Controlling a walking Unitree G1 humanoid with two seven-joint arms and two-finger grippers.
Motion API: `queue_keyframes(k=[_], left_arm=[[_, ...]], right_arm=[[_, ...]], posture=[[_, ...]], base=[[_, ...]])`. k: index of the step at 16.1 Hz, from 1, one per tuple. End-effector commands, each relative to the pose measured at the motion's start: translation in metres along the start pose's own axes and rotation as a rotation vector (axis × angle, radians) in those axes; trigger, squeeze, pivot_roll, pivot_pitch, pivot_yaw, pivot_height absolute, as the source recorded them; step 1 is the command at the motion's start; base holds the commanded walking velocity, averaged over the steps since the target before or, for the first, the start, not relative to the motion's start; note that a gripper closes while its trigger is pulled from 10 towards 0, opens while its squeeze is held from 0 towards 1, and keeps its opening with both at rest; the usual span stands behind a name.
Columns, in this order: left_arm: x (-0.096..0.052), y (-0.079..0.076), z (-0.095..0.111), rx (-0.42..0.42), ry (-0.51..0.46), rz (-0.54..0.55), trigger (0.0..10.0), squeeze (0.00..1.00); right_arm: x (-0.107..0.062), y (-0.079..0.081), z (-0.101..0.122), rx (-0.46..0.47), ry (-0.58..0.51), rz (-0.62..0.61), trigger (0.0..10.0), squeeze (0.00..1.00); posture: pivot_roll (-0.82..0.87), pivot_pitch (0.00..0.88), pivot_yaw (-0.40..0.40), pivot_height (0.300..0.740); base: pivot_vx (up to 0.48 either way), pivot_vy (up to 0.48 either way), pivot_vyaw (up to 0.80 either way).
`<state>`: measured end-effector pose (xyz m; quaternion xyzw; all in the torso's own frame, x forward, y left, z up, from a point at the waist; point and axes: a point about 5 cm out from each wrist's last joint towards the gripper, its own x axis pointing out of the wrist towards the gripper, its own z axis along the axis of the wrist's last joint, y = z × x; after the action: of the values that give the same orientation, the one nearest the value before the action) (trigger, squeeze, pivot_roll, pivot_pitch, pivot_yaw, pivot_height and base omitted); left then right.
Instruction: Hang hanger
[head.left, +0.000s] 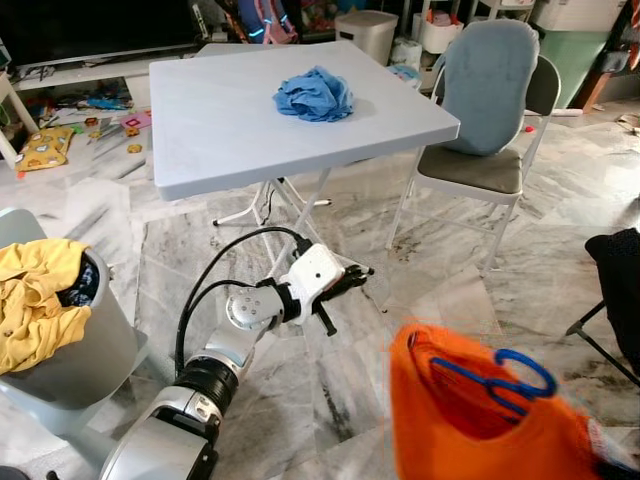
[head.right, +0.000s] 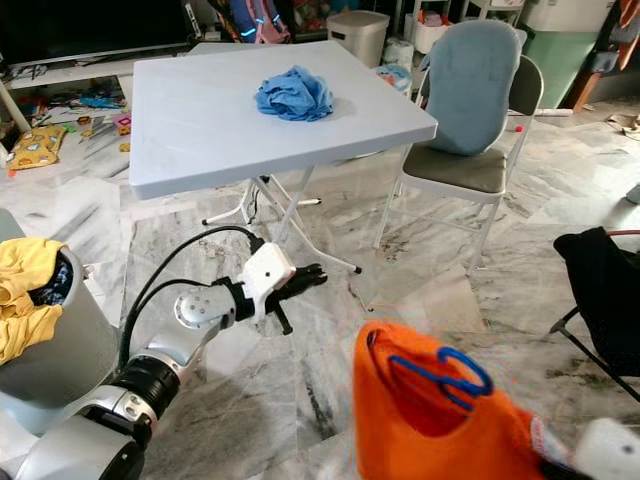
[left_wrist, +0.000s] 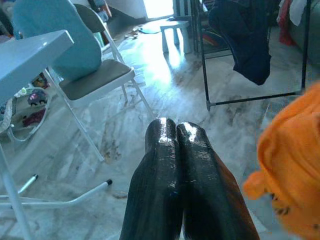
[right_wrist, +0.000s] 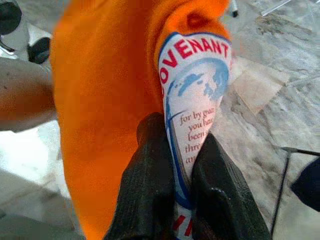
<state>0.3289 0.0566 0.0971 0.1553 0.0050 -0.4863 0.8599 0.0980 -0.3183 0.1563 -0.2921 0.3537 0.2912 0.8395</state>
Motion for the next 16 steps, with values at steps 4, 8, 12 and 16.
queue_keyframes(k=[4, 8, 12, 16], left_arm=[[0.004, -0.004, 0.003, 0.037, 0.001, -0.037, 0.0, 0.00], [0.006, -0.005, 0.003, 0.041, 0.002, -0.029, 1.5, 0.00], [0.010, -0.011, 0.001, -0.028, 0.000, -0.011, 10.0, 0.00], [0.009, -0.011, 0.000, -0.027, 0.000, -0.005, 10.0, 0.00]], right_arm=[[-0.015, -0.002, 0.031, -0.020, -0.168, 0.042, 10.0, 0.00], [-0.006, 0.002, 0.048, 0.001, -0.259, 0.069, 10.0, 0.00], [0.015, -0.013, 0.055, -0.020, -0.282, -0.063, 10.0, 0.00], [0.024, -0.015, 0.068, -0.005, -0.332, -0.077, 10.0, 0.00]], posture=[[-0.10, 0.000, -0.003, 0.740], [-0.10, 0.000, -0.011, 0.740], [-0.09, 0.000, -0.015, 0.740], [-0.08, 0.000, -0.018, 0.740]], base=[[0.000, 0.000, 0.00], [0.000, 0.000, 0.00], [0.000, 0.000, 0.00], [0.000, 0.000, 0.00]])
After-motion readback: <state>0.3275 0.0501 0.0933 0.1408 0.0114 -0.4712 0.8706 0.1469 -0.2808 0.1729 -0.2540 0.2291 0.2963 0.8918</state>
